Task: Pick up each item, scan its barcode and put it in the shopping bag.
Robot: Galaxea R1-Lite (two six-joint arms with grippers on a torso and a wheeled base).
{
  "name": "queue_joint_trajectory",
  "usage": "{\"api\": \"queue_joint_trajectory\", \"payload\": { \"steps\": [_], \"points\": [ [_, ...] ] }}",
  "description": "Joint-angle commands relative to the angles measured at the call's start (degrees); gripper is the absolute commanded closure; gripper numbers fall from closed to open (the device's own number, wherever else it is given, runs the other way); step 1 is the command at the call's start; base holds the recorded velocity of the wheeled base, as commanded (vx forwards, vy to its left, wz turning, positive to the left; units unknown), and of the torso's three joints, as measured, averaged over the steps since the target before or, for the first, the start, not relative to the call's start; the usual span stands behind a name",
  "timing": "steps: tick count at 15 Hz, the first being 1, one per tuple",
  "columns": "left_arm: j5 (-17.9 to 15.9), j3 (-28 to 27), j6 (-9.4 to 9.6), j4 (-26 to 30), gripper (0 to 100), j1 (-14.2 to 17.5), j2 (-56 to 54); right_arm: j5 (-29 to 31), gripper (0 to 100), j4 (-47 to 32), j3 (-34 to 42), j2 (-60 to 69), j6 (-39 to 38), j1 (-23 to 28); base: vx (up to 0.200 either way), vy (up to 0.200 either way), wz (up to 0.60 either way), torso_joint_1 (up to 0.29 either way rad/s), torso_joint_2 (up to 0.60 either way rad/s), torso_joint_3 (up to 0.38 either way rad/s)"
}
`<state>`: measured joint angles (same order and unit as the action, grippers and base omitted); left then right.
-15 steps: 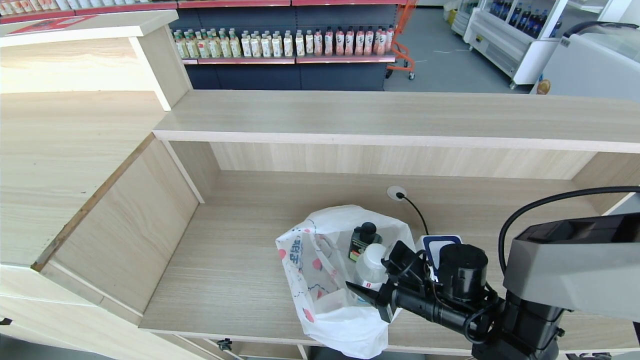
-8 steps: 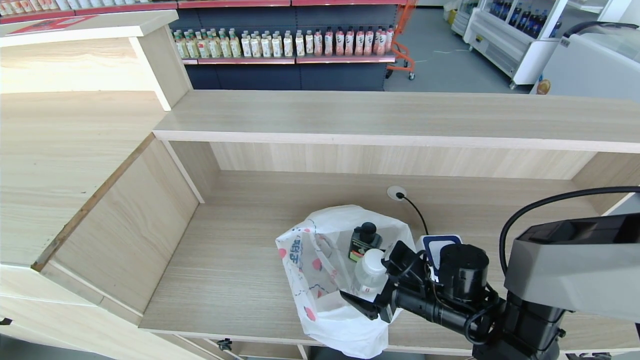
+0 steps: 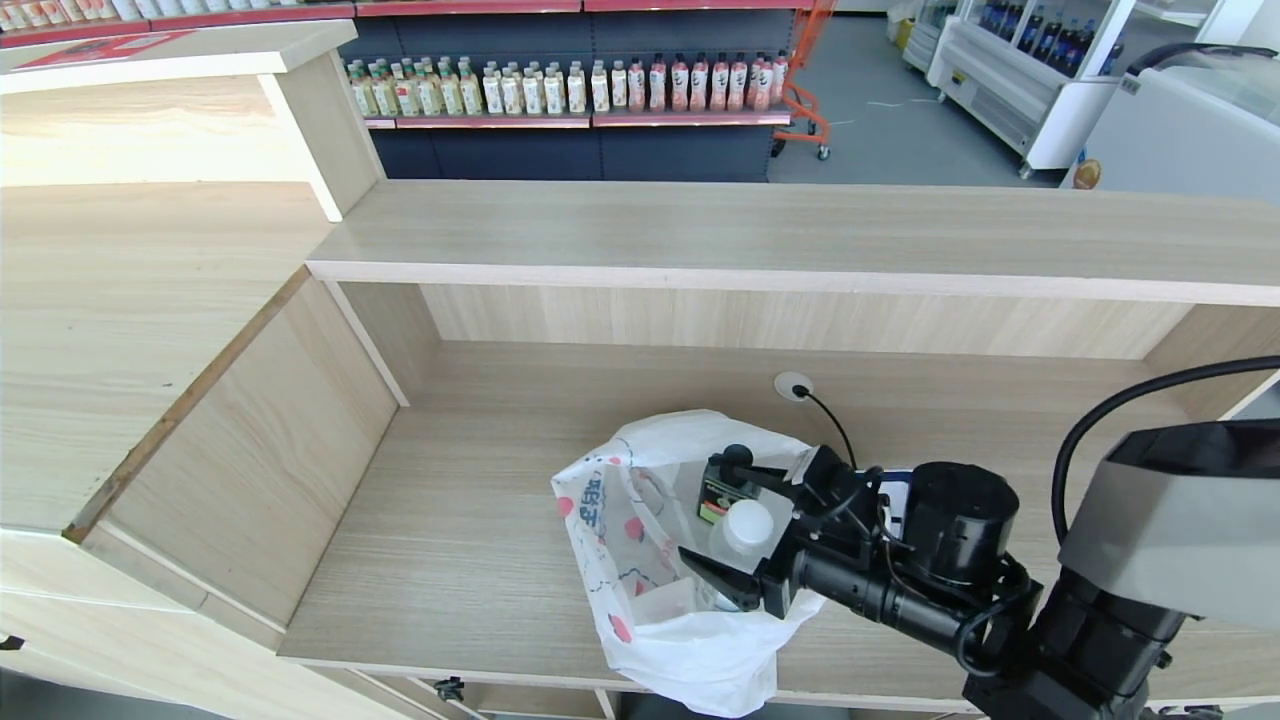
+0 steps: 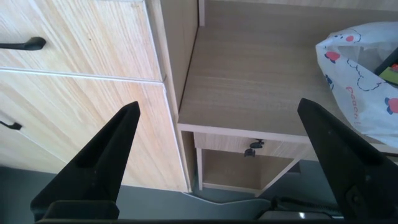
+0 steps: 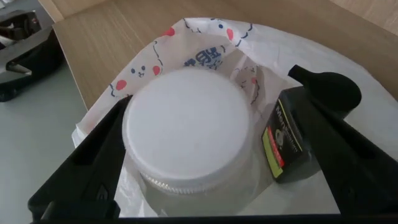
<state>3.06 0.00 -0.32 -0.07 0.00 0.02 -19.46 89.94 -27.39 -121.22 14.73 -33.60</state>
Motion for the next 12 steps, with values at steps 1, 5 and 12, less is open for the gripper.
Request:
{"api": "queue_joint_trajectory", "payload": {
  "steps": [1, 5, 12],
  "points": [
    [0.0, 0.0, -0.03, 0.0, 0, 0.0, 0.0, 0.1, 0, 0.1, 0.3, 5.0, -0.4, 0.1, 0.000, 0.000, 0.00, 0.000, 0.00, 0.000],
    [0.0, 0.0, -0.03, 0.0, 0, 0.0, 0.0, 0.2, 0, -4.2, 2.8, 14.4, -0.4, 0.6, 0.000, 0.000, 0.00, 0.000, 0.00, 0.000],
    [0.0, 0.0, -0.12, 0.0, 0, 0.0, 0.0, 0.5, 0, -27.2, -5.8, 28.8, 0.0, 0.6, 0.000, 0.000, 0.00, 0.000, 0.00, 0.000]
  ]
}}
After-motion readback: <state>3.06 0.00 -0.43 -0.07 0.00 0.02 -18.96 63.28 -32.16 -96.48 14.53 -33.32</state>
